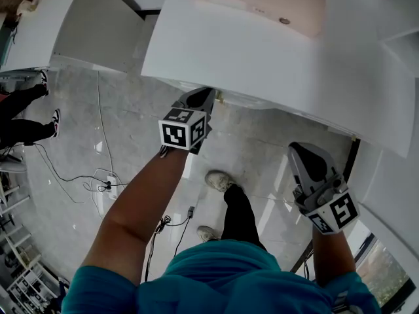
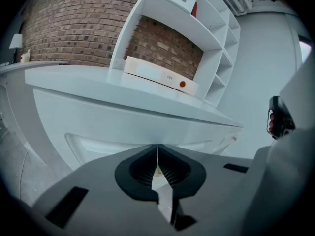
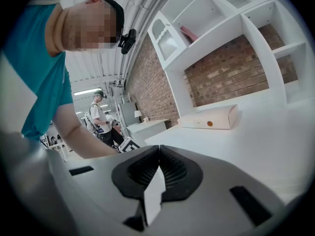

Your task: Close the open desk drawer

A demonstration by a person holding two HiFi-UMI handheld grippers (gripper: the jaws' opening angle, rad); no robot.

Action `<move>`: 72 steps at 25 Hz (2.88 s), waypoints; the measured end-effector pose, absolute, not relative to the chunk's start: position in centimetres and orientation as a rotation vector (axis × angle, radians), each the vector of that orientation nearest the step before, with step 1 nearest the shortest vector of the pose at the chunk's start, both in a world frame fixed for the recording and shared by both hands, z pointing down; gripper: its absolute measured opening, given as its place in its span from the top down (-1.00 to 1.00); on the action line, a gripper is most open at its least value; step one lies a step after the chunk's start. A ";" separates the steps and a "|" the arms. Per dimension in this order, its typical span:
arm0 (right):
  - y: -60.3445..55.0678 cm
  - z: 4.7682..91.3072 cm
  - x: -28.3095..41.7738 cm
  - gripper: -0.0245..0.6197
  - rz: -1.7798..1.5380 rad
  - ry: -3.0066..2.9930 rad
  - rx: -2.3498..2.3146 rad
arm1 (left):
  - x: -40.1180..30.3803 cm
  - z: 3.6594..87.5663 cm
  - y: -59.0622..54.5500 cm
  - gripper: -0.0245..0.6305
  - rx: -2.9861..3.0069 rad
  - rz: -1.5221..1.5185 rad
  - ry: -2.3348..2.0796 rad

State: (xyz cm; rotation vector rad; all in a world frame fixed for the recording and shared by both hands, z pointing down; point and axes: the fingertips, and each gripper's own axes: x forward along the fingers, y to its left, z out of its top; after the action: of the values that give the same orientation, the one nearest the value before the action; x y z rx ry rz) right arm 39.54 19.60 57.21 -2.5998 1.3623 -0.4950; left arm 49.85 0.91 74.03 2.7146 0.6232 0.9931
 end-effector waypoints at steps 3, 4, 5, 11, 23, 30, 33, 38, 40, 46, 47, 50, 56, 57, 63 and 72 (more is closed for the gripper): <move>19.7 57.2 39.6 0.85 -0.496 1.365 -2.600 | 49.8 74.1 1.0 0.87 2.712 1.004 0.629; 19.7 57.2 39.7 0.85 -0.496 1.363 -2.601 | 49.9 74.2 1.1 0.87 2.713 1.008 0.633; 19.7 57.2 39.7 0.85 -0.495 1.362 -2.601 | 50.0 74.2 1.1 0.87 2.712 1.010 0.637; 19.0 57.3 39.7 0.85 -0.501 1.382 -2.587 | 50.1 74.2 1.2 0.87 2.714 1.030 0.631; 14.9 56.1 39.0 0.85 -0.510 1.513 -2.534 | 44.3 73.5 2.0 0.87 2.668 1.089 0.592; 9.8 54.0 37.3 0.85 -0.552 1.711 -2.437 | 38.0 68.0 -2.4 0.87 2.643 0.985 0.505; 6.6 52.8 36.3 0.85 -0.547 1.826 -2.391 | 35.5 65.1 -6.0 0.87 2.657 0.910 0.408; 0.9 50.7 34.5 0.85 -0.553 2.025 -2.275 | 30.4 60.2 -12.7 0.87 2.668 0.776 0.187; -1.3 50.0 33.1 0.85 -0.564 2.107 -2.228 | 27.8 58.4 -14.9 0.87 2.681 0.742 0.116; -9.8 47.1 27.7 0.85 -0.573 2.369 -2.028 | 17.7 52.9 -21.5 0.87 2.704 0.631 -0.145; -11.4 46.4 26.7 0.86 -0.574 2.407 -1.988 | 15.8 51.9 -22.7 0.87 2.709 0.610 -0.199; -15.6 44.8 23.2 0.85 -0.579 2.515 -1.887 | 9.8 49.2 -26.0 0.87 2.705 0.560 -0.362; -21.3 41.4 14.4 0.85 -0.540 2.738 -1.696 | -2.9 44.8 -29.7 0.87 2.655 0.467 -0.623; -22.0 40.9 13.0 0.86 -0.530 2.770 -1.663 | -4.8 44.0 -30.0 0.87 2.653 0.449 -0.665; -25.0 38.1 4.8 0.86 -0.490 2.898 -1.527 | -15.4 38.6 -30.5 0.87 2.686 0.335 -0.855; -27.1 33.1 -6.9 0.86 -0.346 3.028 -1.345 | -28.1 32.7 -29.0 0.87 2.701 0.161 -1.022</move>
State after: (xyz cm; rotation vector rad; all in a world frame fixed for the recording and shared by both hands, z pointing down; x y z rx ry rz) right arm -6.92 -27.07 33.09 -1.3447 3.0282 -0.3458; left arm -28.14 -29.04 32.70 2.7006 -1.0224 0.1614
